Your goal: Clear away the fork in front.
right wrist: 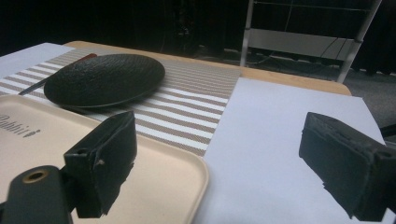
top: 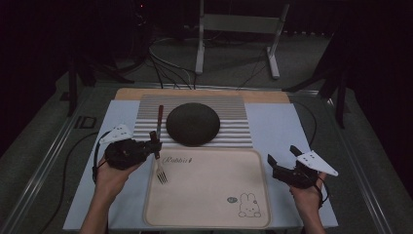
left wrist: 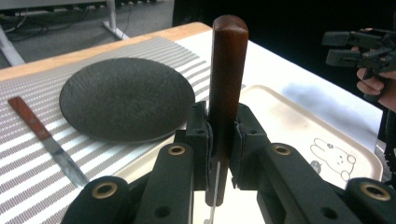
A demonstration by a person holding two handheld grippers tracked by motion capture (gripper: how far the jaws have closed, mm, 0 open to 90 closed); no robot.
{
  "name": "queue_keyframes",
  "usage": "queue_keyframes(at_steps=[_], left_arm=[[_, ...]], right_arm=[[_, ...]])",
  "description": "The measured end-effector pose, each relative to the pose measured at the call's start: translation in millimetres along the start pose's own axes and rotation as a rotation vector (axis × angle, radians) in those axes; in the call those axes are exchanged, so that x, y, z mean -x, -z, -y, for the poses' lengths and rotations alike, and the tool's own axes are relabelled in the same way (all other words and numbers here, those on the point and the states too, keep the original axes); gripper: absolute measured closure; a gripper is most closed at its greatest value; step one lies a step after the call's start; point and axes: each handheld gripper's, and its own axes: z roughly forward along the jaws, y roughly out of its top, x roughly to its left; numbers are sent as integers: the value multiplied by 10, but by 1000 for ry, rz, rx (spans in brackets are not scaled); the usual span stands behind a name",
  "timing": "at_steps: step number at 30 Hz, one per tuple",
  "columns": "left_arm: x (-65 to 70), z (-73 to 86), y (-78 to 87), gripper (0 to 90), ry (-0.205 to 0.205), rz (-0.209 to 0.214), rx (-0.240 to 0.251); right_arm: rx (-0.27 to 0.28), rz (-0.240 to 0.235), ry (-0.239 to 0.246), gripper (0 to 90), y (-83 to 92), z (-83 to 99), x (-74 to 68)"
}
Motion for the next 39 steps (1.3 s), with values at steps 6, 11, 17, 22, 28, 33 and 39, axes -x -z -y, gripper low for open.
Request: queue_keyframes(at_steps=[6, 11, 17, 22, 28, 33, 39], left_arm=[[-9, 36, 15, 801, 3, 5, -21], [5, 64, 48, 801, 8, 20, -37], [27, 121, 81, 801, 9, 38, -65], [31, 178, 77, 801, 31, 63, -80], [-4, 287, 30, 800, 83, 126, -108], [-108, 397, -76, 795, 150, 116, -73], [-223, 507, -273, 756, 185, 40, -92]], right_arm=[[3, 11, -2, 113, -3, 17, 9], [5, 12, -4, 114, 0, 17, 12], [6, 22, -2, 116, -10, 29, 13], [5, 25, -4, 117, -7, 29, 16], [9, 26, -3, 117, -4, 27, 10], [3, 27, -5, 117, -9, 33, 8], [1, 26, -4, 117, -18, 41, 8]])
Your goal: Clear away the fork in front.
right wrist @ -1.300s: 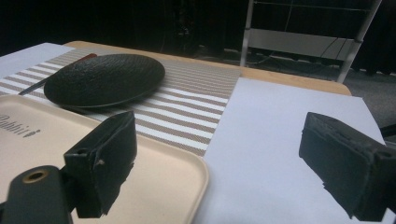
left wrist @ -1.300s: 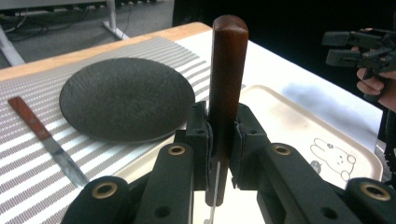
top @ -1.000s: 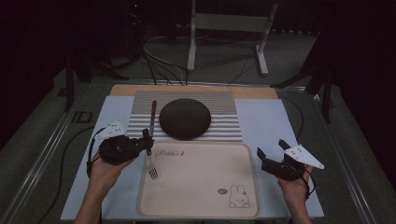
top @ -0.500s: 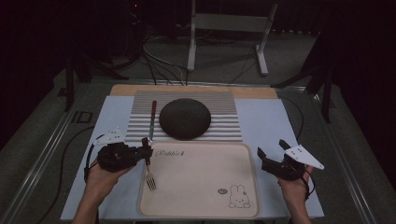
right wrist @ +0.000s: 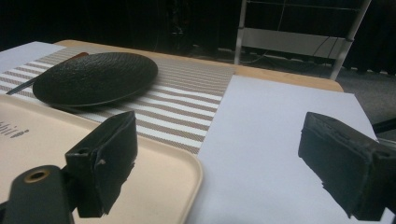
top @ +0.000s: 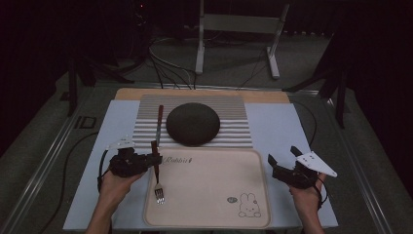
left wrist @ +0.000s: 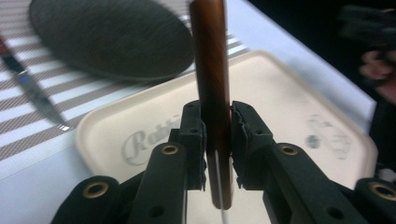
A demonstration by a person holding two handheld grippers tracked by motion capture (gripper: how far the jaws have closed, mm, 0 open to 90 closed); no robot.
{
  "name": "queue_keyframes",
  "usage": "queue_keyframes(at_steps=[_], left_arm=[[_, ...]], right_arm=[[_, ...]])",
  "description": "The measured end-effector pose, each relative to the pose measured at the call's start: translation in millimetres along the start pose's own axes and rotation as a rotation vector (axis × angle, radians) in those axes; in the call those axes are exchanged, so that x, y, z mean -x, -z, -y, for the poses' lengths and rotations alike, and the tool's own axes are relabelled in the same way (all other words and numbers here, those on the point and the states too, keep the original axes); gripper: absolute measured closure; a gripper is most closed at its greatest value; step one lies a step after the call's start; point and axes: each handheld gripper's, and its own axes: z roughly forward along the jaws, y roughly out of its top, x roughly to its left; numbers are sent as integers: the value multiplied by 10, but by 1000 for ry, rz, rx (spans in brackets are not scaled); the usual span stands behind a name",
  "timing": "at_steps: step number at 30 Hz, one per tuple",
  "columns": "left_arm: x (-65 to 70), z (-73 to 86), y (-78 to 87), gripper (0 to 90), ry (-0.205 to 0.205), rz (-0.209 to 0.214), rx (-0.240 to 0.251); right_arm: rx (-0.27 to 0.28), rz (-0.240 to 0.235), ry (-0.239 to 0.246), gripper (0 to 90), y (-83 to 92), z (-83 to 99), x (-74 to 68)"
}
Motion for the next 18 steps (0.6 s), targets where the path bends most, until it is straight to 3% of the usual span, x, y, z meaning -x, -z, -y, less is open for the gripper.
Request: queue_keyframes(at_steps=[2, 3, 7, 14, 18], left_arm=[[-24, 17, -34, 756, 8, -3, -10], [-52, 65, -114, 748, 9, -24, -45], [-111, 179, -231, 710, 29, -51, -92], [-146, 249, -286, 669, 34, -85, -141], [-177, 286, -311, 659, 32, -144, -170]], right_arm=[[-1, 0, 2, 118, 0, 1, 1], [-1, -1, 1, 118, 1, 2, 3], [-4, -2, 1, 118, -1, 7, 1], [-5, -3, 4, 118, -5, 12, -9], [-4, -3, 4, 118, -1, 12, -8]])
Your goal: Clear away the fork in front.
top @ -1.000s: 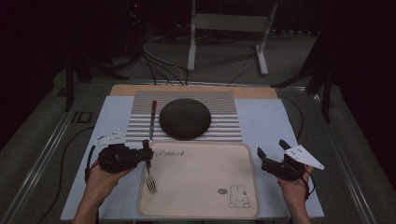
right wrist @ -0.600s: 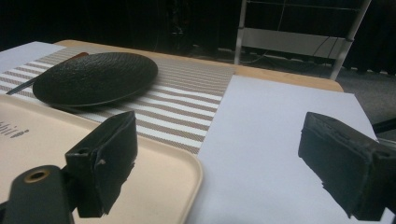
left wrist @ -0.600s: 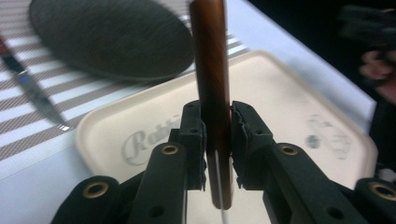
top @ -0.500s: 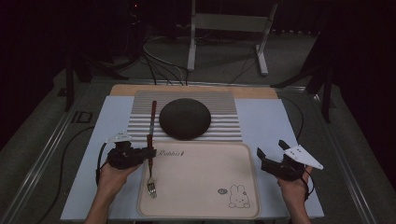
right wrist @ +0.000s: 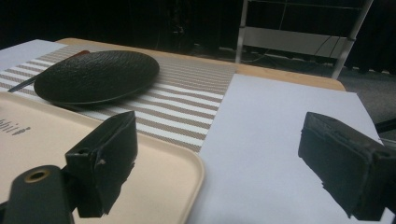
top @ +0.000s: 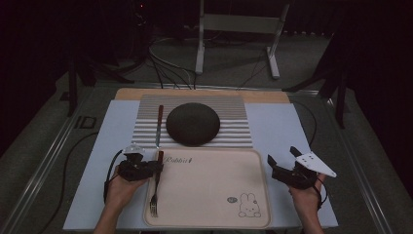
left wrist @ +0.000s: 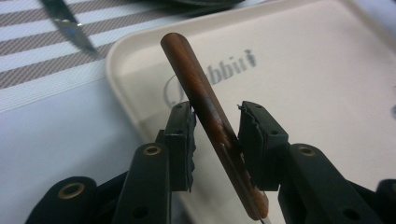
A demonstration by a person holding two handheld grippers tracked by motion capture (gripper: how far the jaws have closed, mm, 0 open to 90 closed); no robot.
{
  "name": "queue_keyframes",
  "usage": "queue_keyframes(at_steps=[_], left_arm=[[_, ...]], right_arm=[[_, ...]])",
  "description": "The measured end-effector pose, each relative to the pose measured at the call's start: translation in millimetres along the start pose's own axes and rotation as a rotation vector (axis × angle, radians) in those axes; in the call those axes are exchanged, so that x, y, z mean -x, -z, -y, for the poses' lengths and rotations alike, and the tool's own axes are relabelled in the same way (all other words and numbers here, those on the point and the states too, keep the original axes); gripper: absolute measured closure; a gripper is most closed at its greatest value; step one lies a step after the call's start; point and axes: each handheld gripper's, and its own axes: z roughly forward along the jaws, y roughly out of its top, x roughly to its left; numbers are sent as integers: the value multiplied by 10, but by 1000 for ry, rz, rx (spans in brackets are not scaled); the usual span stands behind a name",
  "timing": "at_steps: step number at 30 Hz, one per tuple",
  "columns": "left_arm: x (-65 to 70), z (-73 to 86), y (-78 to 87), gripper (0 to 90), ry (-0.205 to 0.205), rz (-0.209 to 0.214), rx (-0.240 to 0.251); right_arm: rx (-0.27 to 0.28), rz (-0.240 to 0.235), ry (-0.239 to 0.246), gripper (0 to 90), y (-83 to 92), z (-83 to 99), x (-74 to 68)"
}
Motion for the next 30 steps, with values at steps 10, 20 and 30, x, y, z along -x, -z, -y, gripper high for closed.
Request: queue_keyframes(at_steps=[10, 20, 30], left_arm=[[-10, 14, 69, 554, 5, -71, 32], [68, -68, 541, 146, -12, -209, 356], [78, -58, 883, 0, -32, -271, 515]], right_arm=[[0, -3, -2, 117, 4, 3, -2], [11, -20, -4, 117, 56, 6, -12], [14, -27, -8, 116, 123, 40, -24]])
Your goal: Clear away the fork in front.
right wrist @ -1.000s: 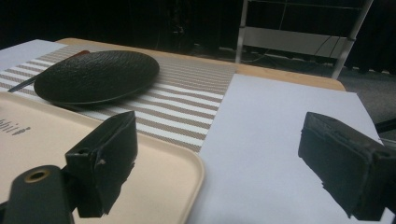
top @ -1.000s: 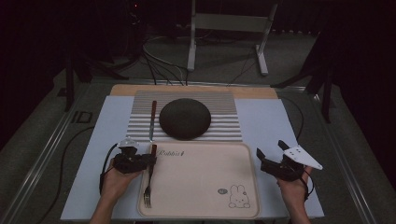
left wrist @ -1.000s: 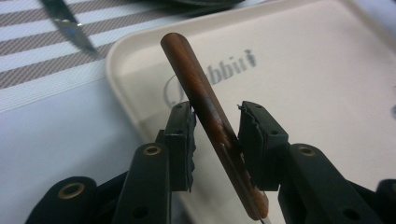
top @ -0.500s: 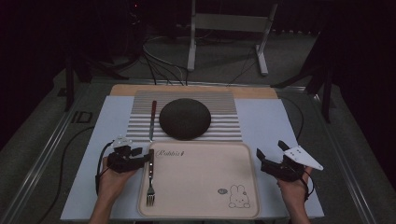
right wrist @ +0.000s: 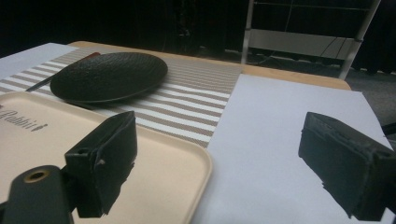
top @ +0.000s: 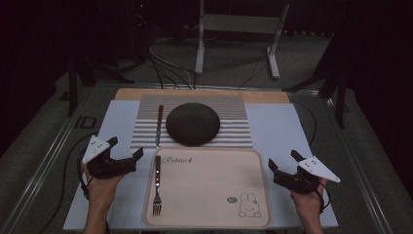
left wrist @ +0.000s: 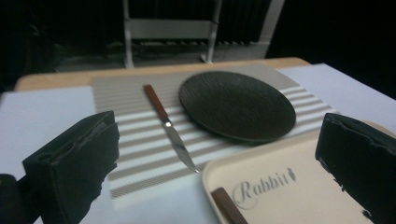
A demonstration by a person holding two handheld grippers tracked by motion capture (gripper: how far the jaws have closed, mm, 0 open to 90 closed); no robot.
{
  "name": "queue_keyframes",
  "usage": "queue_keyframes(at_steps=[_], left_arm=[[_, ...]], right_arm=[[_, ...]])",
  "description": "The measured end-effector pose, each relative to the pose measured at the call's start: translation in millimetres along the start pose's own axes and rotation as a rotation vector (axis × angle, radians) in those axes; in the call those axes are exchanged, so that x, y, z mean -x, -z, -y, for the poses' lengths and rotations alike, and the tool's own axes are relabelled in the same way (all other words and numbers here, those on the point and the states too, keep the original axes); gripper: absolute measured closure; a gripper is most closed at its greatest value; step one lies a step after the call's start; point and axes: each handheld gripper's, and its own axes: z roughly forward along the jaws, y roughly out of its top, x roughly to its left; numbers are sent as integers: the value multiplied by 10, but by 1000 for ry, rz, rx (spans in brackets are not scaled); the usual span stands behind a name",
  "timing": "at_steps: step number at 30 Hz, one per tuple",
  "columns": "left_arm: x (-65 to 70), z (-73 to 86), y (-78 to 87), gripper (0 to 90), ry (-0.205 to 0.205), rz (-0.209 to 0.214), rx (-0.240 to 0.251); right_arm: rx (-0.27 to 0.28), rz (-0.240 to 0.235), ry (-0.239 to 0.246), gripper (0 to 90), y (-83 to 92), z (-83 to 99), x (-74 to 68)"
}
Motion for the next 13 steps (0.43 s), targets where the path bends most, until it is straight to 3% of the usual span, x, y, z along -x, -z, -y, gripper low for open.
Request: queue_keyframes(at_steps=[3, 13], left_arm=[[-53, -17, 92, 0, 2, -6, 60], [-100, -8, 186, 0, 2, -35, 97]], right_arm=[[-1, -7, -4, 116, 25, 27, -25], [-6, -3, 23, 115, 63, 82, -68]])
